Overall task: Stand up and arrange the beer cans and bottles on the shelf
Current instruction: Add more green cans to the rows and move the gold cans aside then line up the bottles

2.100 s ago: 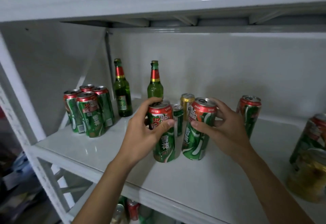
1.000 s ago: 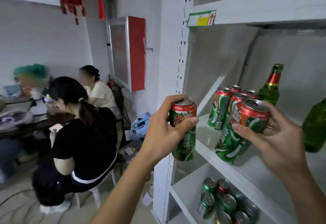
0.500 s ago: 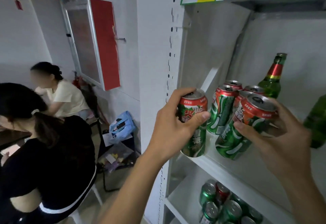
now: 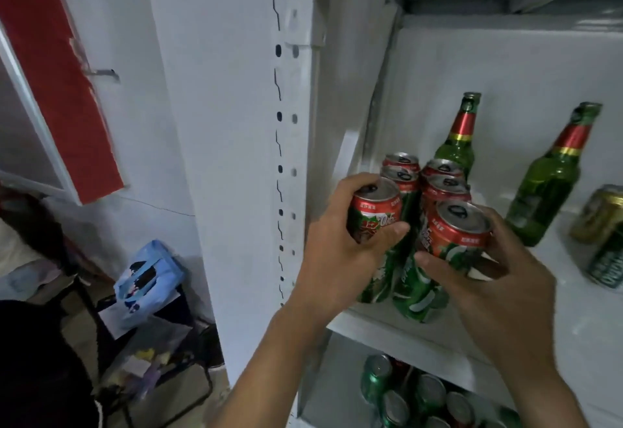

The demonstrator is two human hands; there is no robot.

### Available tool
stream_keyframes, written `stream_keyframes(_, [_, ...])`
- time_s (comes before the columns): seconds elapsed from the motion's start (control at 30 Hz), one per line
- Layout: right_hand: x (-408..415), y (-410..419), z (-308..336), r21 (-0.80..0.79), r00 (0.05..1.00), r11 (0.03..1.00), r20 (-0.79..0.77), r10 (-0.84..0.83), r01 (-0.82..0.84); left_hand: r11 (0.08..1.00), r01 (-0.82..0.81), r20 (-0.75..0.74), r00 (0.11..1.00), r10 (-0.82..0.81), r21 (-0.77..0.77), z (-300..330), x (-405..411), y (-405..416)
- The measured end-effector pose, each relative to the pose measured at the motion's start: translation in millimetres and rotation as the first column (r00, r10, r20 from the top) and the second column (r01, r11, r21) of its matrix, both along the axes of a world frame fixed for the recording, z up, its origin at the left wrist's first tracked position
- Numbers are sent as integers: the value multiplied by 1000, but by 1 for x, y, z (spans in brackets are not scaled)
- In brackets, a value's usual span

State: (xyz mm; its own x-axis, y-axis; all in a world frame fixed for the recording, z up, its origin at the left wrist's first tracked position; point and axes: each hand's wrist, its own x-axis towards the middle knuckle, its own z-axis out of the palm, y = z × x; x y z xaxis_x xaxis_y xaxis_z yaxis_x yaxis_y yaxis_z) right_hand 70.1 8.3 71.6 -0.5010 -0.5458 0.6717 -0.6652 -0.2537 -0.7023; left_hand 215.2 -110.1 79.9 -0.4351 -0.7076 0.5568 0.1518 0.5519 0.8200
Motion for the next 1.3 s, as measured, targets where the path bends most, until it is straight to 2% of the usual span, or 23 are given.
stream_keyframes(0.13, [14, -7, 0, 8, 988, 989, -29, -149, 149, 1000, 15, 3, 1000, -15, -5, -7, -2, -16])
stream_keyframes(0.27, [14, -10, -12, 23, 965, 965, 12, -262, 261, 999, 14, 35, 999, -13, -35, -14, -7, -24])
stream_keyframes(0.5, [10, -16, -10, 138, 941, 931, -41, -337, 339, 997, 37, 49, 998, -34, -65, -21, -21, -33])
stream_keyframes(0.67, [8, -20, -12, 175, 942, 925, -52, -332, 336, 996, 56, 22, 998, -54, -70, -23, -31, -29])
stream_keyframes(0.8, [3, -20, -23, 217, 958, 934, -8, -288, 283, 992, 121, -68, 990, -124, -40, -24, -34, -25])
stream_keyframes(0.93, [-2, -17, -52, 319, 977, 934, 86, -196, 160, 969, 226, -101, 971, -216, 100, -46, -36, -24])
stream_keyframes(1.0, [-5, -16, -61, 311, 979, 941, 105, -175, 135, 945, 291, -132, 953, -273, 148, -62, -36, -24])
stream_keyframes(1.3, [-11, -17, -65, 292, 983, 950, 108, -149, 111, 898, 411, -163, 908, -387, 158, -72, -39, -36])
